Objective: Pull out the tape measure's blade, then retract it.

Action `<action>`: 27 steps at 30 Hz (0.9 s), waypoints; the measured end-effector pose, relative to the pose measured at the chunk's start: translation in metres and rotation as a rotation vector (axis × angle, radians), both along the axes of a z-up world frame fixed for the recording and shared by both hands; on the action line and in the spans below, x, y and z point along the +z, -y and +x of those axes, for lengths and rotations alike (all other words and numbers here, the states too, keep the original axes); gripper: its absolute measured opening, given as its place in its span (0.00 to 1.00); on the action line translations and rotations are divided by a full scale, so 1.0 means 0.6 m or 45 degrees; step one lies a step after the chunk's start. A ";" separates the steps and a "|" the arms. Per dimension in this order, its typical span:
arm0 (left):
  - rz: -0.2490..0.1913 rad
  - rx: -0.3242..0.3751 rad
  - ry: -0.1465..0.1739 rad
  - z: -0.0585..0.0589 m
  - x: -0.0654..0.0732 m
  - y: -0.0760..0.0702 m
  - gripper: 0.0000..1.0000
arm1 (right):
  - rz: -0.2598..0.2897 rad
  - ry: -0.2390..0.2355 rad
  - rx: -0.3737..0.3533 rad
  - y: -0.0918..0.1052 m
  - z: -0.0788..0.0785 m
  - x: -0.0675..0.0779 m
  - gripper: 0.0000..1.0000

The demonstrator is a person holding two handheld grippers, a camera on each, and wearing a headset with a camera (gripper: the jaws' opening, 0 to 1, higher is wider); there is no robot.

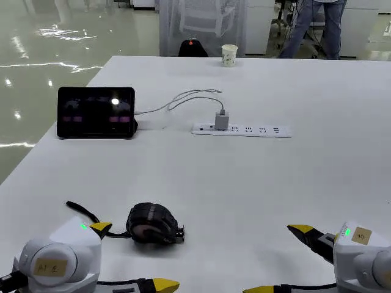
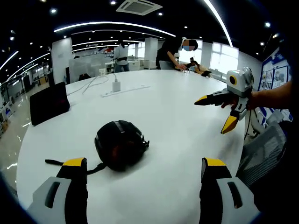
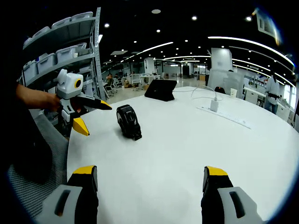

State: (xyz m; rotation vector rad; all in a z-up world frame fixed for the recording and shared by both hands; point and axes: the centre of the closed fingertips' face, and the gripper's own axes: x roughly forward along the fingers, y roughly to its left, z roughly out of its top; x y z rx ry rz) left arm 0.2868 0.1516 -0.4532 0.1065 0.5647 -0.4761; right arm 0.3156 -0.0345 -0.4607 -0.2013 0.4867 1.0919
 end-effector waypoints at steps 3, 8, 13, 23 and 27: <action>-0.005 -0.010 0.012 -0.005 0.003 0.000 0.99 | 0.004 0.004 -0.011 0.002 -0.005 0.002 0.96; -0.025 -0.021 0.028 -0.012 0.006 -0.001 0.99 | 0.027 0.010 -0.037 0.005 -0.015 0.009 0.99; -0.050 -0.022 0.038 -0.013 0.009 0.000 0.99 | 0.025 0.015 -0.047 0.012 -0.021 0.009 0.99; -0.082 -0.040 0.077 -0.018 0.024 0.008 0.99 | 0.044 0.021 -0.094 0.030 -0.027 0.016 0.99; -0.092 -0.048 0.078 -0.021 0.027 0.010 0.99 | 0.044 0.024 -0.097 0.032 -0.028 0.016 0.99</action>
